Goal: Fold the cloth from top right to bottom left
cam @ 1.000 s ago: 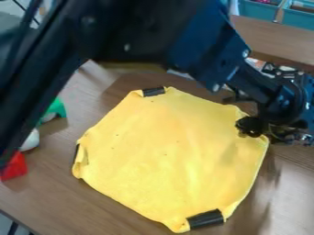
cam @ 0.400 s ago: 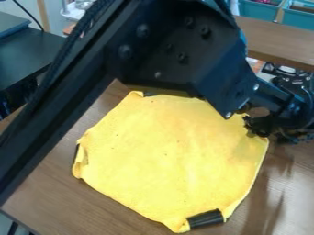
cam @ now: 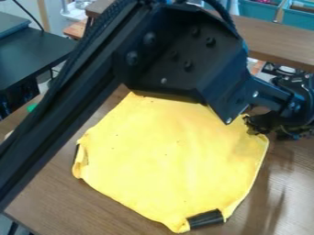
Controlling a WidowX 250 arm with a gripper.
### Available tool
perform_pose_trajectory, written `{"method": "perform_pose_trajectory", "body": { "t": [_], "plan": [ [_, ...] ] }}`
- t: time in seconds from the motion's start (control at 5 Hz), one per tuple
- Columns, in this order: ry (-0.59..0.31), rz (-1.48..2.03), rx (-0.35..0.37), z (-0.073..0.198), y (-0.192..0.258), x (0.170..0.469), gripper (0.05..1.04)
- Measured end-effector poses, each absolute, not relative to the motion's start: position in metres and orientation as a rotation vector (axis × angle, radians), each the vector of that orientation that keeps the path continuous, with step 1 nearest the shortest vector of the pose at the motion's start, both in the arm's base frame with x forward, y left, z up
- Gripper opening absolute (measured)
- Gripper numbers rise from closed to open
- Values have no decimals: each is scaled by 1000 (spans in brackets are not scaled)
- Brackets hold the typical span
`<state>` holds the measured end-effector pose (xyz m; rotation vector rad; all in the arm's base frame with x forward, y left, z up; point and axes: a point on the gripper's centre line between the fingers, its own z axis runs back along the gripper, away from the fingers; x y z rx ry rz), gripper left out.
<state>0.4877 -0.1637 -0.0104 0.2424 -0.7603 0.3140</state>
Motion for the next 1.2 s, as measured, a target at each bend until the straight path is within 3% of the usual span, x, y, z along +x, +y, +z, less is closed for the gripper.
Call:
{"method": "perform_pose_trajectory", "body": {
  "t": [0.2,0.6,0.8,1.0,1.2],
  "plan": [
    [-747,354,245,-13,-156,491,928],
    [-719,396,246,-14,-152,489,375],
    [-709,400,242,-15,-152,488,148],
    [-706,402,242,-18,-151,485,61],
    [-697,394,240,-17,-148,478,49]
  ]
}}
